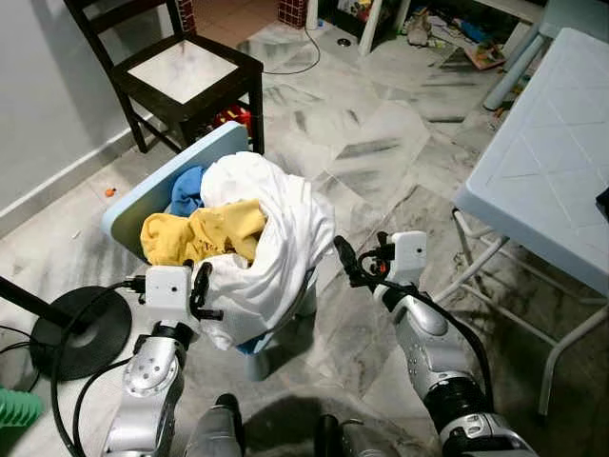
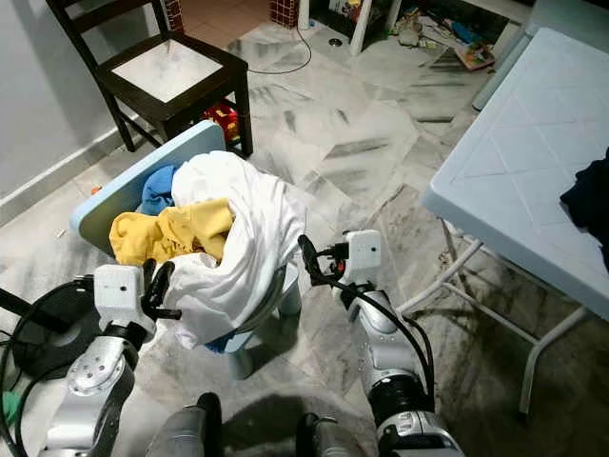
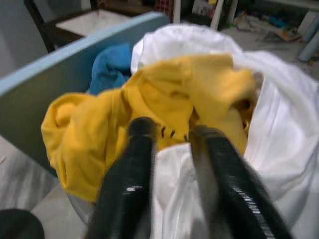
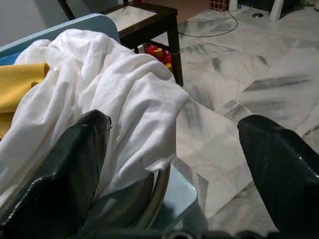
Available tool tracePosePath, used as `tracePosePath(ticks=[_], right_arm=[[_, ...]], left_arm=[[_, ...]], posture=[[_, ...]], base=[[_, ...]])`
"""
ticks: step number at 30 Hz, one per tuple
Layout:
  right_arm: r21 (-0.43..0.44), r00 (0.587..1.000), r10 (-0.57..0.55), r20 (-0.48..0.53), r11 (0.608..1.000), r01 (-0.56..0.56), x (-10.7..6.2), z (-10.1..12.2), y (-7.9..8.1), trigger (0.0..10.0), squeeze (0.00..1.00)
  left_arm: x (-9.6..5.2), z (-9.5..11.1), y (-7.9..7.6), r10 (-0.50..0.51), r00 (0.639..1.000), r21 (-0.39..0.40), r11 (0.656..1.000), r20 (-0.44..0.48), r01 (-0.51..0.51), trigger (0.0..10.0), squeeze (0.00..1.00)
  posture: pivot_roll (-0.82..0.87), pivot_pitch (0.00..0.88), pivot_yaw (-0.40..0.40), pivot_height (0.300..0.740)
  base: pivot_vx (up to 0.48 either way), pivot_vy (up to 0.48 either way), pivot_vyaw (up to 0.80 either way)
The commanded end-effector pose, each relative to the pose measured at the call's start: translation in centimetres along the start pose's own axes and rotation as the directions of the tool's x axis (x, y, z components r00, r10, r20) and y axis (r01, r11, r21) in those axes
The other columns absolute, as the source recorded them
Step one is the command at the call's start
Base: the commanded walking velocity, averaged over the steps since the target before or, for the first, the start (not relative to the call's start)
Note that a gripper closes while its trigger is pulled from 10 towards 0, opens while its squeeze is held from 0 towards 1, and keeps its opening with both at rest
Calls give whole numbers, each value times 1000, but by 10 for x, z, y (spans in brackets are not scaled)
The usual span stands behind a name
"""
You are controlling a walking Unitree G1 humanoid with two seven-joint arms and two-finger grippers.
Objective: Hang hanger
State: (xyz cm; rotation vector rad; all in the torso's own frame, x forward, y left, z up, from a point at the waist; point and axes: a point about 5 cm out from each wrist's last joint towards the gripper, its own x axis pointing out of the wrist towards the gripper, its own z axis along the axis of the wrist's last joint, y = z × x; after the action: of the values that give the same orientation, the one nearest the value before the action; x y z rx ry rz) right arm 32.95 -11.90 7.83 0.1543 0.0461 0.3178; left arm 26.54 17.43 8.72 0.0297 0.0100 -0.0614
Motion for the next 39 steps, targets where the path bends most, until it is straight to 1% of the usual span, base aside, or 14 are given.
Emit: tracePosePath(ticks=[1, 5, 9, 13, 14, 19, 21, 25, 26, 27, 28, 29, 35, 39], right_arm=[[0, 1000, -4, -19, 1000, 4, -5, -7, -2, 10000, 0], [-3, 1000, -1, -24, 1000, 1, -5, -8, -1, 10000, 0], [-5, 1000, 2, -28, 1000, -2, -5, -9, -1, 10000, 0], [-10, 999, 7, -32, 1000, -7, -5, -10, 0, 10000, 0], [-12, 999, 8, -34, 1000, -8, -5, -10, 0, 10000, 0], [-16, 999, 12, -34, 1000, -13, -4, -9, 0, 10000, 0], [-17, 999, 14, -34, 1000, -14, -4, -9, 1, 10000, 0], [-19, 999, 17, -36, 1000, -18, -3, -9, 2, 10000, 0], [-20, 999, 18, -37, 1000, -19, -3, -9, 2, 10000, 0], [-20, 999, 19, -37, 1000, -19, -3, -9, 2, 10000, 0], [-20, 999, 19, -37, 1000, -20, -3, -9, 2, 10000, 0], [-21, 999, 20, -37, 1000, -21, -2, -9, 2, 10000, 0], [-20, 999, 19, -34, 1000, -19, -3, -9, 2, 10000, 0], [-8, 998, 36, -46, 999, -37, -5, -12, 2, 10000, 0]], left_arm=[[-4, -3, -1, -16, 1000, -14, 1000, -23, 15, 10000, 1000], [-10, -18, -4, -44, 994, -90, 995, -95, 35, 10000, 1000], [-16, -28, -7, -70, 987, -119, 992, -145, 53, 10000, 1000], [-18, -33, -6, -76, 984, -124, 991, -159, 57, 10000, 1000], [-17, -34, -3, -67, 984, -133, 990, -162, 46, 10000, 0], [-13, -37, 3, -56, 984, -167, 986, -170, 28, 10000, 0], [-11, -39, 6, -56, 983, -165, 986, -176, 26, 10000, 0], [-6, -42, 11, -84, 982, -189, 981, -167, 52, 10000, 0], [-5, -42, 11, -90, 983, -189, 980, -162, 58, 7294, 0], [-3, -41, 11, -101, 984, -195, 978, -148, 72, 4000, 0], [-2, -40, 11, -109, 984, -200, 977, -138, 80, 4000, 0], [1, -39, 10, -121, 984, -210, 973, -133, 91, 0, 0], [6, -43, -1, -207, 968, -283, 946, -140, 162, 0, 0], [5, -44, -8, -247, 959, -303, 933, -142, 196, 0, 0]], posture=[[198, 203, -94, 740], [197, 208, -95, 740], [198, 210, -99, 740], [198, 210, -103, 740], [197, 209, -105, 740], [197, 207, -108, 740], [196, 207, -110, 740], [193, 206, -113, 740], [192, 206, -114, 740], [191, 205, -113, 740], [191, 205, -113, 740], [189, 205, -112, 740], [180, 205, -109, 740], [180, 205, -105, 740]], base=[[0, 0, 0], [0, 0, 0], [0, 0, 0], [0, 0, 0], [0, 0, 0], [0, 0, 0], [0, 0, 0], [0, 0, 0], [0, 0, 0], [0, 0, 0], [0, 0, 0], [0, 0, 0], [0, 0, 0], [0, 0, 0]])
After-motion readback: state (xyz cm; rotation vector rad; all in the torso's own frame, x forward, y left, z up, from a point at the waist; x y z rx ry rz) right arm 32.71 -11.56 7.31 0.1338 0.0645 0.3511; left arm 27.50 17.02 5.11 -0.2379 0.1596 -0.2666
